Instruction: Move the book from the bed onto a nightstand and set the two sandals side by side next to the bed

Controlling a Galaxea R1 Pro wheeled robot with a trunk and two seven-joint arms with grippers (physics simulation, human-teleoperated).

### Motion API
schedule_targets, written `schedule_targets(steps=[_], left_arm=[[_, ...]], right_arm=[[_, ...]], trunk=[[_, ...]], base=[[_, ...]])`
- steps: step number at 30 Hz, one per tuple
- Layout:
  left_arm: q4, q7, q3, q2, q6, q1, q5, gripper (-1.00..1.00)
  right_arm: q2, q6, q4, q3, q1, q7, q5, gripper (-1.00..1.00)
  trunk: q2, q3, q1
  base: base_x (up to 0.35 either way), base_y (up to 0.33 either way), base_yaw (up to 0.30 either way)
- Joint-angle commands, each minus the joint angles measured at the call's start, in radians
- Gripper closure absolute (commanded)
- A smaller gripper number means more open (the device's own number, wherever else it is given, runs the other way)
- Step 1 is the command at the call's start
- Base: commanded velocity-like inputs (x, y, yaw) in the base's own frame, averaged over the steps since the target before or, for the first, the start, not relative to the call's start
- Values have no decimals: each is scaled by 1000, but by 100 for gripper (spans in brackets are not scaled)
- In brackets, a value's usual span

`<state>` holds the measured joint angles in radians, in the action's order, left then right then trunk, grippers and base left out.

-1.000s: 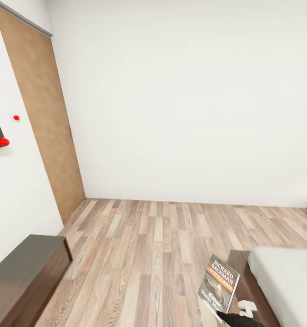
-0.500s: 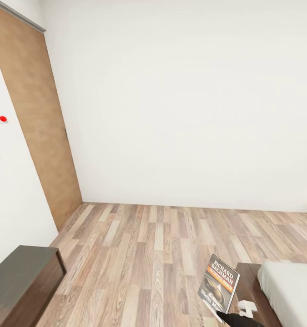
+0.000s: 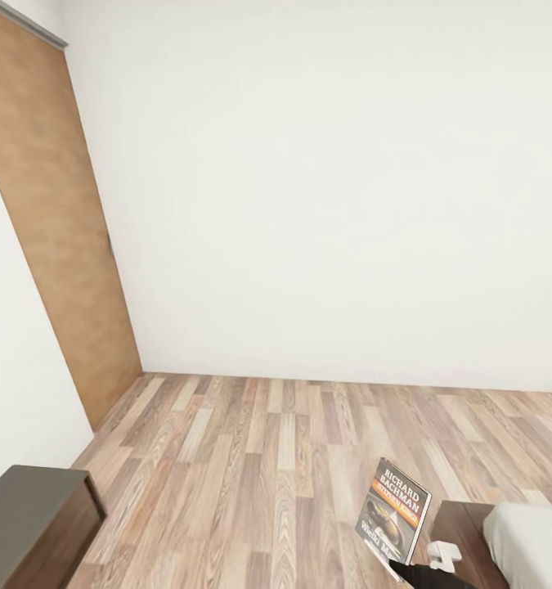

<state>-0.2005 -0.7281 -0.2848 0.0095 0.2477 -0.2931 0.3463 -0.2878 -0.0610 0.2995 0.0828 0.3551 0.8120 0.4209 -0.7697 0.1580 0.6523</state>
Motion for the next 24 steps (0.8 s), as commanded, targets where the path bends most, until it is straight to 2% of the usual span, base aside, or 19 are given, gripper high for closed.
schedule_targets(steps=[1,6,24], left_arm=[[0,8,-8,0,5,-1,11,-100],[1,29,-8,0,5,-1,11,-100],[1,30,-8,0,5,-1,11,-100]], right_arm=[[-1,-7,1,6,1,1,13,100],[-1,-7,1,6,1,1,12,100],[-1,-7,1,6,1,1,13,100]], trunk=[[-1,2,1],[-1,2,1],[-1,2,1]], base=[[321,0,0],[321,0,0],[321,0,0]])
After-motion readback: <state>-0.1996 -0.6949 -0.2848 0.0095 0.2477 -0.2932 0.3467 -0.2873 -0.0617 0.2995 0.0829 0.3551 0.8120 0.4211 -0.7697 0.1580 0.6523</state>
